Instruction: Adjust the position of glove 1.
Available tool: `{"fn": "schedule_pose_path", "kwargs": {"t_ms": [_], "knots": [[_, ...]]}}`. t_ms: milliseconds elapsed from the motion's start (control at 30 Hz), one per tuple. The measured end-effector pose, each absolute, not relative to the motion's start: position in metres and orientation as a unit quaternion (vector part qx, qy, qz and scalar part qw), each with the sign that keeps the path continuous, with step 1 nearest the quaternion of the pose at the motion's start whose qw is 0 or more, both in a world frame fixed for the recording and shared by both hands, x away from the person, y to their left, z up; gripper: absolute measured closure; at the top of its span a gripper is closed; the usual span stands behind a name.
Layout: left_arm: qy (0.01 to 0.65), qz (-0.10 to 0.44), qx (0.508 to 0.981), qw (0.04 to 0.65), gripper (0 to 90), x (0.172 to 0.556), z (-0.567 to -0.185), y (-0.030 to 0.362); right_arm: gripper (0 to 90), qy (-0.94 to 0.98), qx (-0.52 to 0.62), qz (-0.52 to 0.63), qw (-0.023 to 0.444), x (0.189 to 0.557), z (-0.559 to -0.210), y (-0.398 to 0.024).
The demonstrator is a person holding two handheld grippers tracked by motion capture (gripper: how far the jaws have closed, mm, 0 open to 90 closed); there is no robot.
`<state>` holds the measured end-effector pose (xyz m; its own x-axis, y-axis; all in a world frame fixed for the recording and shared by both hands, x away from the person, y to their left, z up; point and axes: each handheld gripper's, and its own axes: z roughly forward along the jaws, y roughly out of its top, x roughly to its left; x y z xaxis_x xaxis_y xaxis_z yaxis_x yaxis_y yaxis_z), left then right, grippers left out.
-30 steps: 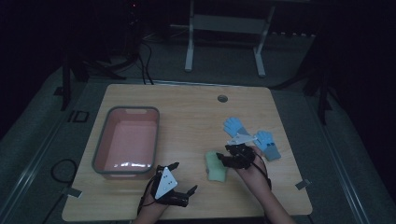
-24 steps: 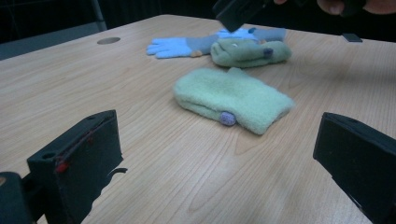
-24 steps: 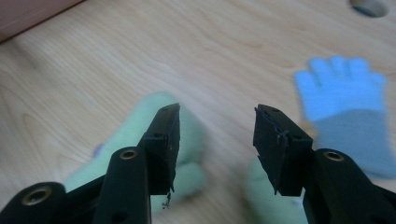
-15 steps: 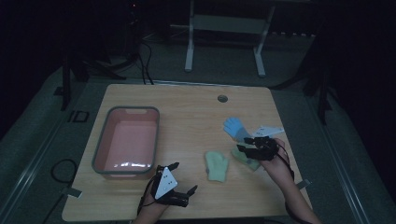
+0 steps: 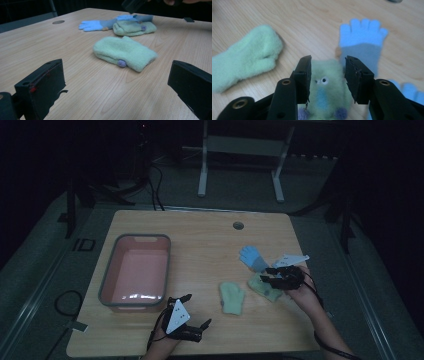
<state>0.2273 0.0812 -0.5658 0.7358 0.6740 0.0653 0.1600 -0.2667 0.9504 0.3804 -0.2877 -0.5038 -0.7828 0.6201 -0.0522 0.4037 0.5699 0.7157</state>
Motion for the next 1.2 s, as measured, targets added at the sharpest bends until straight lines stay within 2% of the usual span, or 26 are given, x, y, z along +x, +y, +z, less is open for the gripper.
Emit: {"fn": "schedule_pose_path", "kwargs": {"t_ms": [233,467,633,867,1000,1200], "knots": [[0.274,0.239,0.76,0.539,1.2,0.227,-0.566,0.081,55.5,0.878,0.309,0.341,0.132,0.381,-0.531,-0.29],[0.274,0.24,0.76,0.538,1.2,0.227,-0.566,0.081,56.5,0.875,0.314,0.347,0.124,0.377,-0.544,-0.294],[0.273,0.24,0.761,0.538,1.2,0.227,-0.566,0.081,62.6,0.876,0.316,0.344,0.119,0.378,-0.544,-0.293],[0.274,0.241,0.76,0.537,1.2,0.227,-0.566,0.081,81.1,0.86,0.351,0.352,0.111,0.372,-0.545,-0.292],[0.274,0.242,0.761,0.536,1.2,0.227,-0.566,0.081,84.5,0.852,0.386,0.328,0.135,0.365,-0.539,-0.281],[0.276,0.241,0.76,0.536,1.2,0.227,-0.566,0.081,84.5,0.822,0.414,0.355,0.165,0.344,-0.503,-0.27]]}}
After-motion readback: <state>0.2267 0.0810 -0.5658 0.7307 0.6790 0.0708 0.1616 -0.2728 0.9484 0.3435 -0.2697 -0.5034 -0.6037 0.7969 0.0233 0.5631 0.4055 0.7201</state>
